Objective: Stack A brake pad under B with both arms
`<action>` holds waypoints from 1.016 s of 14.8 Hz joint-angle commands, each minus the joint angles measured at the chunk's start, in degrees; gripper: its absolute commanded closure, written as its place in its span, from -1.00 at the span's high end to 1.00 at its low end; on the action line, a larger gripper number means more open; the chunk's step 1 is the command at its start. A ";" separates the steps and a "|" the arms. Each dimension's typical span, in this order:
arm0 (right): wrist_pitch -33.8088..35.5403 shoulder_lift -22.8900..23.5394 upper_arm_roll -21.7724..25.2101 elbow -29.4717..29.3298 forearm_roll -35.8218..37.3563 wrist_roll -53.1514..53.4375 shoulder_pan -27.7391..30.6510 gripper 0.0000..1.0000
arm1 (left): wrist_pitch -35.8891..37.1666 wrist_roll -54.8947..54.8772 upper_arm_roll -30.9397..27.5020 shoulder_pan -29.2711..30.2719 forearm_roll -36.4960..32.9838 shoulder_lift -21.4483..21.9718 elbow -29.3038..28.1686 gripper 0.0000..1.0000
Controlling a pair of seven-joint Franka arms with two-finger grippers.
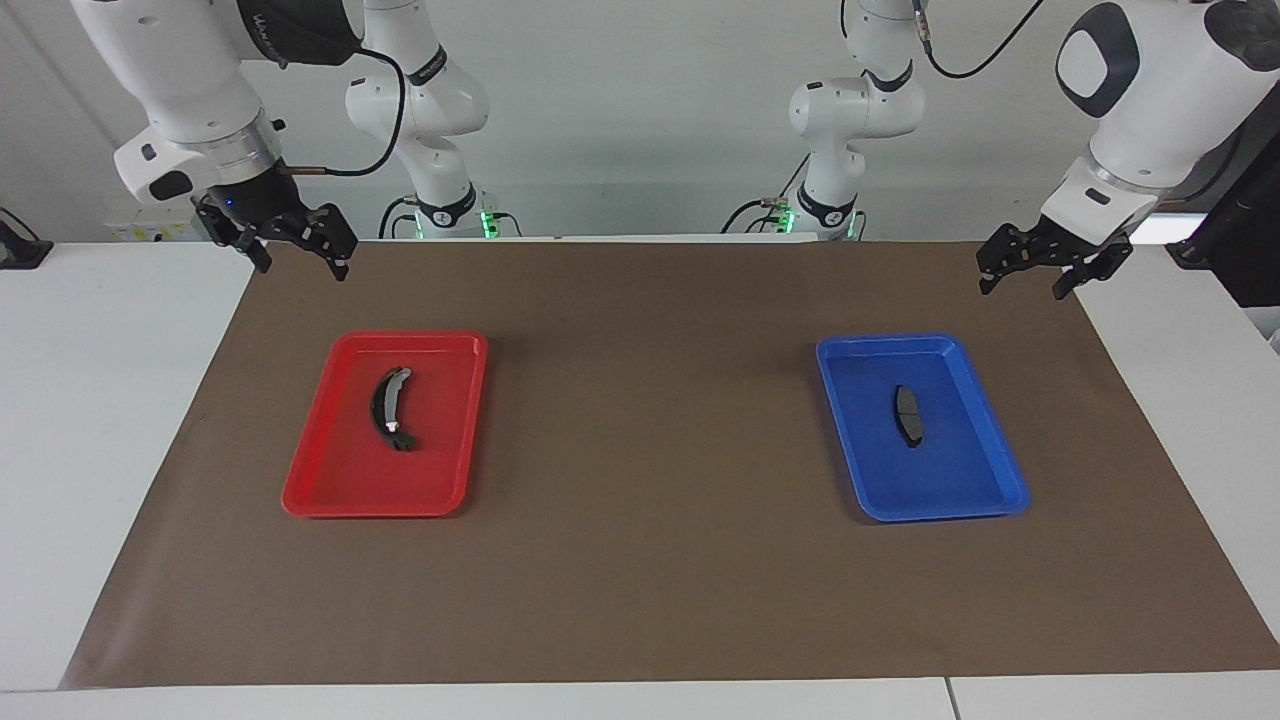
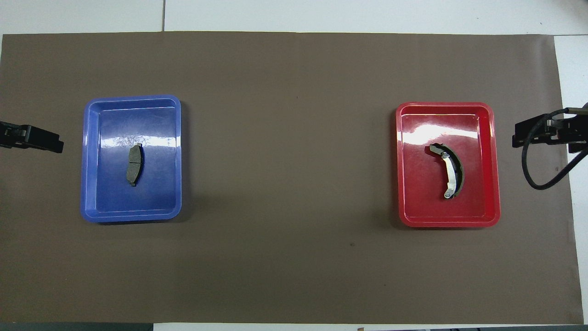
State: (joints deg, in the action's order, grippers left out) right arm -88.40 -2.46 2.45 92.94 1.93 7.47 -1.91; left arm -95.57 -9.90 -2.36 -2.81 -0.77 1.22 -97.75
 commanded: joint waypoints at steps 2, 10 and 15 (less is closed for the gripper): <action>-0.19 -0.27 -0.34 0.31 0.17 -0.52 0.24 1.00 | -12.33 1.90 -0.01 -2.20 -0.02 4.58 -13.59 1.00; -0.19 -0.27 -0.34 0.40 0.17 -0.52 0.24 1.00 | -34.66 3.47 -0.10 -2.55 -0.02 -3.05 -28.01 0.90; -8.41 -4.03 -0.42 10.46 -0.17 -1.05 0.15 1.00 | -44.33 5.86 -0.01 -3.78 -0.02 -6.74 -32.94 0.67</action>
State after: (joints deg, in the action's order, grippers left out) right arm -90.92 -2.78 2.42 95.45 1.90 7.47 -1.93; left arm -135.74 -5.39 -1.94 -5.44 -0.76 -4.97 -128.63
